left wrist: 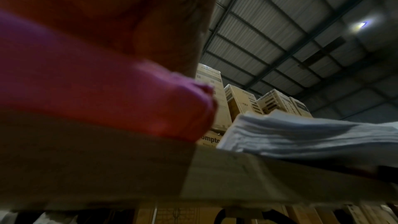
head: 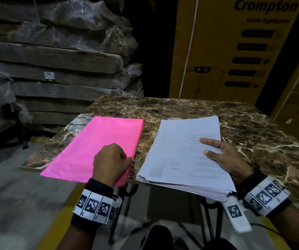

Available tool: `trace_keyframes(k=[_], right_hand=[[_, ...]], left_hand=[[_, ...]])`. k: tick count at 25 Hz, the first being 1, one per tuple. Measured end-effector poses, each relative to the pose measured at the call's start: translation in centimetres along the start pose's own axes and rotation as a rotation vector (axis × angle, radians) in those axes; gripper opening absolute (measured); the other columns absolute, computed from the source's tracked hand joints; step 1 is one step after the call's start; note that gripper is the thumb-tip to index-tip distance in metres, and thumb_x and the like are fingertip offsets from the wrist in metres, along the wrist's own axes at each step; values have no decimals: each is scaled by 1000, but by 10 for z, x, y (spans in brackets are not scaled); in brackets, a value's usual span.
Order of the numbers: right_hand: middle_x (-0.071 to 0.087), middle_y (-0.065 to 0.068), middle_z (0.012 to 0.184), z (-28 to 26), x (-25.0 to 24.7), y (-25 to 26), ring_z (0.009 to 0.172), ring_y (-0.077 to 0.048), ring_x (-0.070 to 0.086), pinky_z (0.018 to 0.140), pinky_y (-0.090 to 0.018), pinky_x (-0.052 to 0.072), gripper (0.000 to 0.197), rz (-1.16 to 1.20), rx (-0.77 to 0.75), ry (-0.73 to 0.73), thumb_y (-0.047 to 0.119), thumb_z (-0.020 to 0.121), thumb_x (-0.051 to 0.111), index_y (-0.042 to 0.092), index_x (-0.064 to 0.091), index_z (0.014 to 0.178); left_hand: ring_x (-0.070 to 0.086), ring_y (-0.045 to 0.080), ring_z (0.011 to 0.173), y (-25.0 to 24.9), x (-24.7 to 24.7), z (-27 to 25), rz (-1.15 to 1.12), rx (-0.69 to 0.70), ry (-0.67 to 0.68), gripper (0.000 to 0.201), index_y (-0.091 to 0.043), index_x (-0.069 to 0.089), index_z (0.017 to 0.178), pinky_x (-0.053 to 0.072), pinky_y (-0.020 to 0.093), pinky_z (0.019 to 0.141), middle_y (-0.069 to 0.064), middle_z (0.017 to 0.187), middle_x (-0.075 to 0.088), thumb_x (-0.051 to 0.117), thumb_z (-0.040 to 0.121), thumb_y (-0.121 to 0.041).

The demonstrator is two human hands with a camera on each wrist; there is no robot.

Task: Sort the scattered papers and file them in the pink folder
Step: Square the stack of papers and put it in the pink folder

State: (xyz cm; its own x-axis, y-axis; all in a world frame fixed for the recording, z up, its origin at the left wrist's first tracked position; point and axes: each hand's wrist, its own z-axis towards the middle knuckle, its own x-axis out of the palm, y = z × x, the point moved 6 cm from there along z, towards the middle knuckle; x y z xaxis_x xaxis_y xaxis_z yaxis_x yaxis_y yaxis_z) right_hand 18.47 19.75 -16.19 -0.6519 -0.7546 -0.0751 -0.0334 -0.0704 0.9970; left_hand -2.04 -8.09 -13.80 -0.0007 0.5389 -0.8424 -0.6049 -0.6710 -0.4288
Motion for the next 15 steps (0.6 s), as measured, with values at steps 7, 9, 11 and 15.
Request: trace_keyframes(k=[7,9,11,15], right_hand=[[66,-2,126,-7,-4,-4,108,-24,68,90,-41,57,36,92,-24,29,-1,93,61,14,65,125],[66,-3,127,-6,-5,-4,104,-21,70,84,-35,60,37,104,-27,32,-1,92,61,12,64,127],[67,-2,124,-7,-5,-2,97,-17,72,74,-30,61,41,142,-29,71,6,88,69,11,63,128],[71,0,120,-9,-6,2,95,-19,73,67,-28,59,68,157,-23,158,23,65,86,13,63,128]], left_hand=[[29,15,38,-8,-4,-10,52,2,23,46,-11,38,44,22,26,41,-3,40,27,67,81,-16],[33,18,39,-6,-3,-10,34,12,38,40,-9,42,45,23,26,41,-1,41,31,64,79,-13],[41,25,45,-4,-1,-11,8,15,53,32,-5,49,49,29,30,44,5,45,39,62,77,-14],[58,26,57,-1,-1,-13,-137,33,25,24,-5,62,59,41,37,53,9,55,61,63,81,-14]])
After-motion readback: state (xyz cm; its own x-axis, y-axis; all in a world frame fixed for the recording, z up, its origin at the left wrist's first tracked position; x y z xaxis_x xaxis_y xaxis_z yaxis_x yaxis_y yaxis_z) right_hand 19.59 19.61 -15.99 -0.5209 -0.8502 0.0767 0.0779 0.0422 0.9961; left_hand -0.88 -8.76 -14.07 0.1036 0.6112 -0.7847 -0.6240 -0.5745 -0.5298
